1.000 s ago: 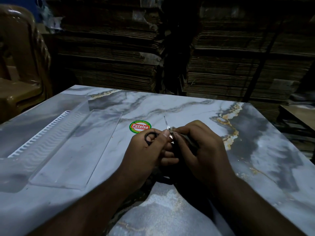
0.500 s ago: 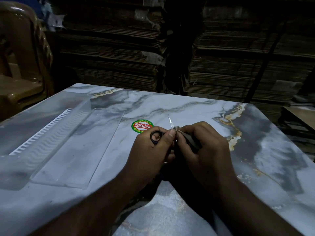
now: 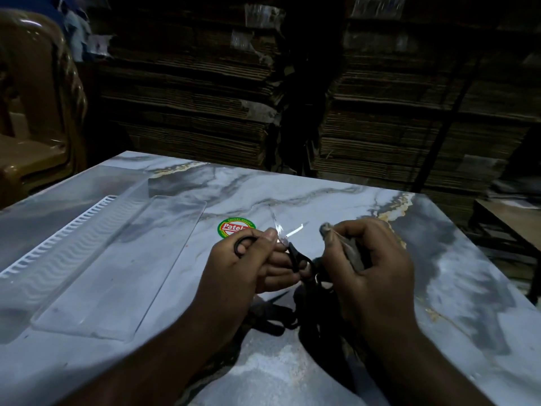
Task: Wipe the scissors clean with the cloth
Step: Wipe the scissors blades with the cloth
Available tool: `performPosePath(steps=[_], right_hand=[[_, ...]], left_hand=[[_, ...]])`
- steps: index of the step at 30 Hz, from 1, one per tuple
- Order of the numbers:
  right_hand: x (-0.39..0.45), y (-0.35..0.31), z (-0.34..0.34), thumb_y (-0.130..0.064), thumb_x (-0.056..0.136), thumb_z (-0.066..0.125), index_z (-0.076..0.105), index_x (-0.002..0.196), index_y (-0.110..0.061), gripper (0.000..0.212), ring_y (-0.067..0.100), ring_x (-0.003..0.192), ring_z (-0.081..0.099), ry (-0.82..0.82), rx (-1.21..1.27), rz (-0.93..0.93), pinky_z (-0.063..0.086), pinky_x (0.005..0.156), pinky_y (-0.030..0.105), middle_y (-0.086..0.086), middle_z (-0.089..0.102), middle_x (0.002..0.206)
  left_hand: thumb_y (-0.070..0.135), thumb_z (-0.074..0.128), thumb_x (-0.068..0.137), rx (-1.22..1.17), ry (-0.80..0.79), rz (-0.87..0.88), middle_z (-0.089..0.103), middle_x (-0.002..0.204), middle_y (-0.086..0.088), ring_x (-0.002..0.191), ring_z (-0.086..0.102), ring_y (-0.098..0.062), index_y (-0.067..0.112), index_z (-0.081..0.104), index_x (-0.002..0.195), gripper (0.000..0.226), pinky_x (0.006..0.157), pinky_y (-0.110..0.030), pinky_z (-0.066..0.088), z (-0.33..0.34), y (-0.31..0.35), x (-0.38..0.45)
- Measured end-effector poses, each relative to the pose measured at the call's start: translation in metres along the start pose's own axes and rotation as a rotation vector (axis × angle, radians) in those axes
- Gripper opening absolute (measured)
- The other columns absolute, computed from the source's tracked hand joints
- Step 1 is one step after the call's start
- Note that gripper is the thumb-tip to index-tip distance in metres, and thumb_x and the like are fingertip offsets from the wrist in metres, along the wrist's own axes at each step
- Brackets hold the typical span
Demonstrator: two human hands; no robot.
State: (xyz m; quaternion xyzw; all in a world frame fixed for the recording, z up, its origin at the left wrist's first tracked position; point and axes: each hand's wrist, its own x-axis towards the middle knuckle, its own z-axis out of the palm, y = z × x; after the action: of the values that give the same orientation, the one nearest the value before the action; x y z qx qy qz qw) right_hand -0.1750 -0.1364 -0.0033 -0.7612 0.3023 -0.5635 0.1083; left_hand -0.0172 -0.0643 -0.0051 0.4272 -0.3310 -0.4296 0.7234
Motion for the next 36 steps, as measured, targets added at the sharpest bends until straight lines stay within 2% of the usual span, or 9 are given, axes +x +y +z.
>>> performPosePath(steps=[5,9,14,18,23,27,30,32,36], right_hand=[[-0.004,0.001,0.011,-0.013,0.094,0.073,0.079,0.100,-0.012,0.009,0.005,0.092,0.065,-0.176,0.029,-0.130,0.049,0.081,0.018,-0.002,0.068,0.095],[-0.002,0.008,0.011,-0.014,0.094,0.074,0.077,0.091,-0.011,0.005,0.007,0.085,0.064,-0.132,0.010,-0.084,0.049,0.074,0.022,-0.002,0.067,0.089],[-0.006,0.004,0.011,-0.011,0.093,0.074,0.080,0.100,-0.013,0.010,0.010,0.085,0.066,-0.223,0.032,-0.117,0.051,0.074,0.022,-0.001,0.066,0.092],[0.000,0.014,0.010,-0.008,0.091,0.078,0.079,0.091,-0.013,0.005,0.005,0.078,0.061,-0.148,-0.059,-0.046,0.045,0.071,0.014,-0.004,0.065,0.086],[-0.009,0.005,0.009,-0.010,0.095,0.071,0.078,0.095,-0.007,0.008,0.013,0.080,0.063,-0.233,0.004,-0.149,0.049,0.071,0.023,0.003,0.063,0.088],[0.000,0.016,0.008,-0.006,0.093,0.075,0.074,0.089,-0.013,0.008,0.004,0.079,0.057,-0.181,-0.107,-0.033,0.040,0.072,0.011,-0.002,0.062,0.085],[0.002,0.017,0.000,-0.005,0.093,0.075,0.078,0.096,-0.013,0.010,-0.005,0.087,0.059,-0.126,-0.110,0.036,0.038,0.076,0.006,-0.006,0.065,0.087],[0.000,0.012,-0.003,-0.006,0.093,0.077,0.079,0.099,-0.011,0.008,-0.002,0.087,0.061,-0.112,-0.088,-0.041,0.040,0.078,0.007,-0.004,0.068,0.090],[-0.003,0.008,0.006,-0.010,0.094,0.077,0.076,0.092,-0.010,0.002,0.010,0.081,0.060,-0.212,-0.075,-0.166,0.045,0.074,0.018,-0.001,0.065,0.087]], left_hand=[[0.021,0.061,0.102,0.035,0.005,-0.044,0.070,0.070,-0.021,0.059,0.069,-0.029,-0.004,0.073,0.085,0.032,0.054,-0.032,0.058,-0.001,-0.007,0.001],[0.025,0.061,0.101,0.055,0.001,-0.052,0.070,0.070,-0.021,0.059,0.069,-0.029,-0.004,0.072,0.088,0.034,0.057,-0.033,0.058,-0.002,-0.011,0.003],[0.024,0.061,0.102,0.026,-0.001,-0.078,0.068,0.070,-0.021,0.058,0.066,-0.030,-0.006,0.070,0.091,0.034,0.054,-0.030,0.055,-0.001,-0.012,0.002],[0.025,0.062,0.101,0.079,0.002,-0.089,0.071,0.069,-0.023,0.056,0.069,-0.032,0.001,0.071,0.083,0.032,0.054,-0.039,0.062,0.001,-0.013,0.001],[0.021,0.060,0.103,0.032,0.002,-0.087,0.068,0.064,-0.018,0.050,0.065,-0.024,-0.005,0.067,0.085,0.032,0.048,-0.026,0.054,0.003,-0.011,-0.002],[0.021,0.061,0.102,0.101,0.002,-0.067,0.073,0.069,-0.026,0.056,0.074,-0.032,-0.009,0.068,0.089,0.033,0.055,-0.036,0.064,0.000,-0.007,-0.003],[0.021,0.060,0.102,0.114,-0.014,-0.071,0.075,0.075,-0.030,0.062,0.077,-0.034,-0.012,0.068,0.094,0.035,0.057,-0.036,0.065,0.001,-0.004,-0.003],[0.021,0.061,0.102,0.110,-0.020,-0.077,0.074,0.071,-0.025,0.060,0.075,-0.031,-0.011,0.068,0.092,0.035,0.057,-0.034,0.064,0.002,-0.005,-0.002],[0.022,0.060,0.104,0.096,-0.028,-0.083,0.069,0.066,-0.016,0.056,0.067,-0.026,-0.009,0.068,0.092,0.034,0.055,-0.030,0.057,0.002,-0.009,-0.002]])
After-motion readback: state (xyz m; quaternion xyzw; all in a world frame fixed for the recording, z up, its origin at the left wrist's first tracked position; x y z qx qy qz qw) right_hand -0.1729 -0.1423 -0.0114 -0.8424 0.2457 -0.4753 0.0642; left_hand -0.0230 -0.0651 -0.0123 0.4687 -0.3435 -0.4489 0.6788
